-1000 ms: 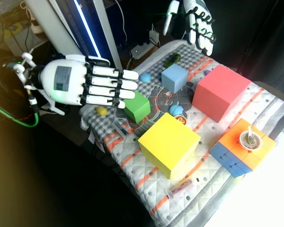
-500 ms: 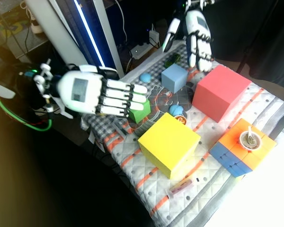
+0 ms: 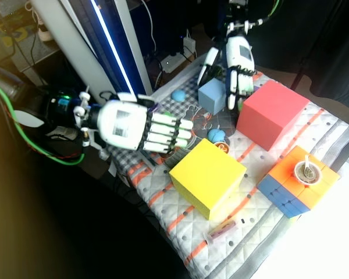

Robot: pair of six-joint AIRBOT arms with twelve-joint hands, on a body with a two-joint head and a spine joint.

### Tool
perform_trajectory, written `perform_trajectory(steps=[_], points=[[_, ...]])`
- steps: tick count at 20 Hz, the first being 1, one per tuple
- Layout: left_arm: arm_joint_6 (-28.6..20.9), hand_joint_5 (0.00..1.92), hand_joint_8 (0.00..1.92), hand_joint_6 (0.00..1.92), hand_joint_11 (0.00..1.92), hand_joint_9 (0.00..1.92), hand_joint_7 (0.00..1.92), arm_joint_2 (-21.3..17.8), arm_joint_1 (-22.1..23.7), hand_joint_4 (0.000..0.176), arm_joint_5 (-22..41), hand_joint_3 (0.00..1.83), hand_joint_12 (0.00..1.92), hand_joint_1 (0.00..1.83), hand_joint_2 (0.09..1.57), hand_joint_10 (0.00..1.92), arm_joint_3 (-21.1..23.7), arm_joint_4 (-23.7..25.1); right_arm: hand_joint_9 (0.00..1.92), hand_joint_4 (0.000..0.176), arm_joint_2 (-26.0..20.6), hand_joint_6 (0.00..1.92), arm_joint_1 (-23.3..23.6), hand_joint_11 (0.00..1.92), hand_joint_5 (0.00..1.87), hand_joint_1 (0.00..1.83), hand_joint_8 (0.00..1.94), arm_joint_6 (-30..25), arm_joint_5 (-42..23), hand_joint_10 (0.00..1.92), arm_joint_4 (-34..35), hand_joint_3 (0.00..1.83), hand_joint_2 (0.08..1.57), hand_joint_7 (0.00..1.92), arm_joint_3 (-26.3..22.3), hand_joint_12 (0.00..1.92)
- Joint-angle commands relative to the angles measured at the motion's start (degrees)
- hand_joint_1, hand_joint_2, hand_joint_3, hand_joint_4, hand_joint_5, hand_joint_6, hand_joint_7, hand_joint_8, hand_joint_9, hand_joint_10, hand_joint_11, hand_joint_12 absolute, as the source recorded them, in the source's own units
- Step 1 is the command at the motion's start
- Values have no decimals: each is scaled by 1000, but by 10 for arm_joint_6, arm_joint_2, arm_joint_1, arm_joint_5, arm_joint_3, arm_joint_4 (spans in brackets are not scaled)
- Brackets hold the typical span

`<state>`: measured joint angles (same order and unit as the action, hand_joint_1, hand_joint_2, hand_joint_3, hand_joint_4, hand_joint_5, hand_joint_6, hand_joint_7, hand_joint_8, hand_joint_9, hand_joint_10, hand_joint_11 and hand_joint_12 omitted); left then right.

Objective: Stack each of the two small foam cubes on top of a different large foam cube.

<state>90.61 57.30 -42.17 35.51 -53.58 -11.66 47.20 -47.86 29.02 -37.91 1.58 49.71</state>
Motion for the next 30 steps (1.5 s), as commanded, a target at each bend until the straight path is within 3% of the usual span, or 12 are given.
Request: perform_trajectory(steps=[1, 3, 4, 5, 6, 10, 12, 23, 25, 27, 29, 30], points=[[-7, 202, 82, 71, 0, 5, 228, 9, 3, 49, 41, 0, 1628, 1033, 1076, 800, -2, 0, 134, 0, 1, 112, 8, 0, 181, 837, 35, -3, -53, 563, 1, 4, 1090, 299, 2, 1535], [-3, 259, 436, 454, 0, 0, 259, 19, 5, 0, 38, 0, 1790, 1100, 1118, 1242, -5, 1, 384, 0, 5, 325, 8, 205, 428, 1112, 272, -3, -47, 975, 1, 1, 1092, 616, 4, 1655], [-1, 217, 832, 998, 0, 18, 223, 21, 7, 0, 37, 0, 1790, 1214, 1129, 1352, -6, 1, 572, 0, 6, 763, 8, 470, 445, 1288, 1057, -3, -47, 1282, 1, 3, 1156, 788, 4, 1709], [0, 181, 1106, 1334, 0, 53, 187, 22, 9, 0, 38, 1, 1818, 1269, 1135, 1431, -7, 1, 665, 0, 6, 1325, 9, 597, 530, 1202, 1392, -3, -48, 1559, 1, 11, 1251, 801, 4, 1864], [1, 99, 1438, 1549, 0, 40, 101, 22, 9, 0, 47, 12, 1876, 1297, 1190, 1613, -6, -1, 722, 0, 5, 1430, 12, 655, 510, 1306, 1472, -3, -50, 1613, 1, 13, 1264, 736, 5, 1910], [1, 421, 1640, 1774, 148, 92, 28, -28, 10, 0, 124, 13, 1921, 940, 1416, 1758, 30, 12, 693, 0, -36, 1562, 23, 774, 455, 1135, 1756, -3, -112, 1895, 0, 11, 1357, 662, -18, 1921], [1, 26, 1765, 1670, 315, 183, 0, -56, 13, 0, 157, 0, 1921, 1118, 1285, 1909, 50, 32, 622, 0, -68, 1589, 23, 638, 428, 1128, 1735, -3, -159, 1912, -7, 4, 1365, 679, -37, 1921], [18, 72, 1270, 1554, 95, 66, 80, -107, 73, 0, 239, 5, 1855, 1035, 1244, 1469, 69, 60, 721, 0, -76, 1542, 108, 813, 542, 1129, 1502, -3, -219, 1640, -22, 0, 1307, 738, -8, 1895], [77, 8, 870, 1131, 46, 30, 70, -96, 110, 0, 210, 1, 1804, 1045, 1243, 1208, 58, 26, 639, 0, -70, 1605, 137, 719, 525, 1103, 1507, -3, -194, 1566, -4, 1, 1321, 700, 4, 1874], [87, 39, 675, 1174, 1, 19, 168, -82, 137, 0, 171, 0, 1764, 1082, 1222, 1043, 34, 6, 581, 0, -61, 1650, 169, 667, 493, 1096, 1541, -3, -150, 1617, 18, 1, 1337, 681, 23, 1919], [87, 235, 1015, 831, 285, 378, 353, -73, 160, 0, 136, 0, 1859, 1159, 1184, 1401, 12, -7, 696, 0, -50, 1644, 190, 628, 437, 1283, 1538, -3, -112, 1637, 30, 0, 1316, 617, 46, 1899], [87, 148, 634, 697, 56, 158, 226, -66, 173, 0, 117, 4, 1790, 1169, 1205, 1133, -1, -15, 695, 0, -45, 1627, 200, 729, 482, 1150, 1527, -3, -87, 1635, 36, 0, 1324, 693, 59, 1917]])
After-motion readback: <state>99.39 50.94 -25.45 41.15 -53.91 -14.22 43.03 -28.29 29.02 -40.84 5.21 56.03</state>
